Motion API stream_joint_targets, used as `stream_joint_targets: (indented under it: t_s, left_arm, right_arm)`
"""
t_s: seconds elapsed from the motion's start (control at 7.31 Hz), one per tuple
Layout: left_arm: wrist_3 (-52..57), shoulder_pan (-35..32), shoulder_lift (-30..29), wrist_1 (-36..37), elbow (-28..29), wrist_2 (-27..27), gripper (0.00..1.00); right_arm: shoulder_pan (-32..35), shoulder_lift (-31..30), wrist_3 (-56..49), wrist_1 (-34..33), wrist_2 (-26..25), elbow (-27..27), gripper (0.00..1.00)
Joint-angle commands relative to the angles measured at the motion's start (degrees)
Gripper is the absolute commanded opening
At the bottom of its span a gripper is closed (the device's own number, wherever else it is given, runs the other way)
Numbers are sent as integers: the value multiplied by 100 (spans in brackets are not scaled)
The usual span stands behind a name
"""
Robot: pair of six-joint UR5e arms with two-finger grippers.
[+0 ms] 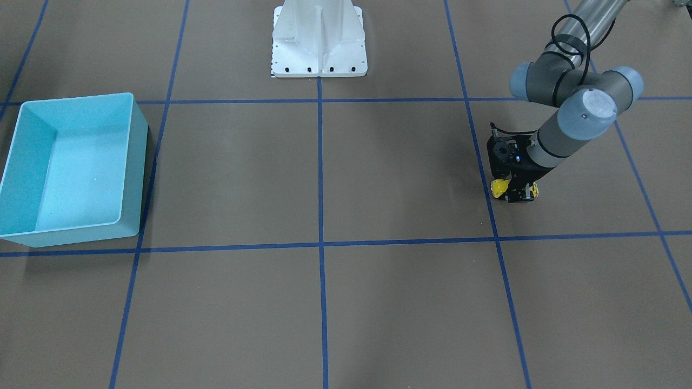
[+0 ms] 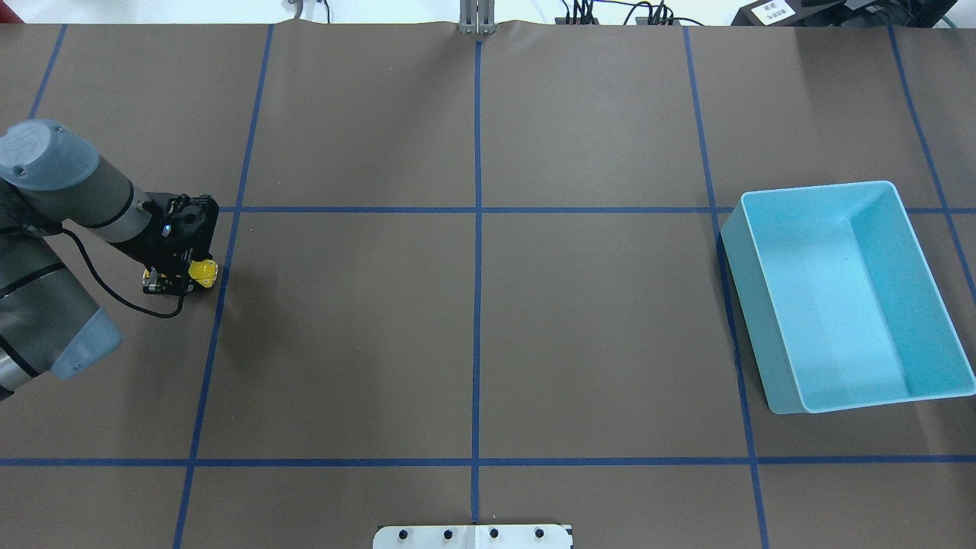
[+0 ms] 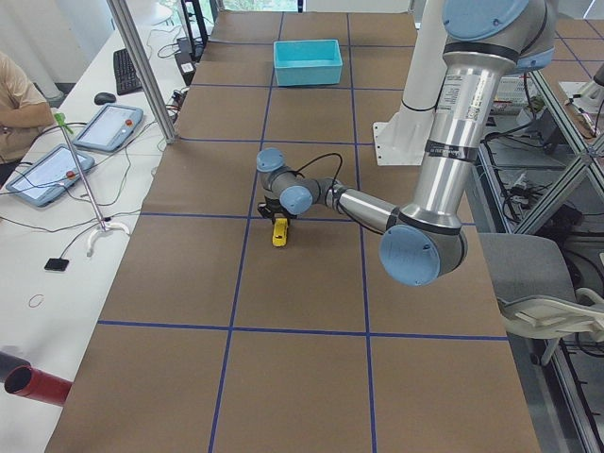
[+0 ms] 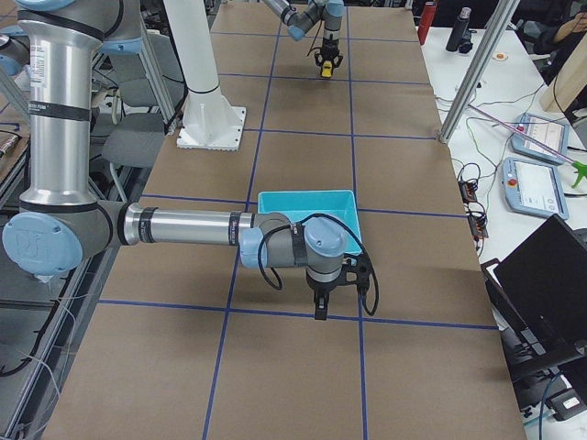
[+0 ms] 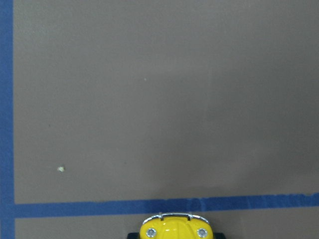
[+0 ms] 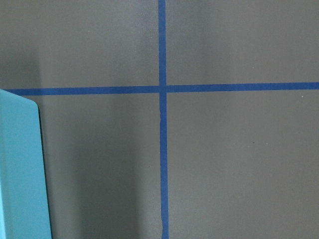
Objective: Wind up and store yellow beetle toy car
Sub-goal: 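Drag the car farther backward toward the table edge with the left gripper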
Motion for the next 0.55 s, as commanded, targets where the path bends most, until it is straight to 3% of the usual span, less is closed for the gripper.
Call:
stream_joint_targets:
  t_s: [0.0, 0.41]
  left_arm:
    - [65, -74, 141, -142, -8, -117, 0]
    - [171, -136, 308, -273, -17, -135, 0]
  right_arm:
    - [-10, -3, 0, 0, 0, -1, 100]
    - [-10, 6, 0, 0, 0, -1, 100]
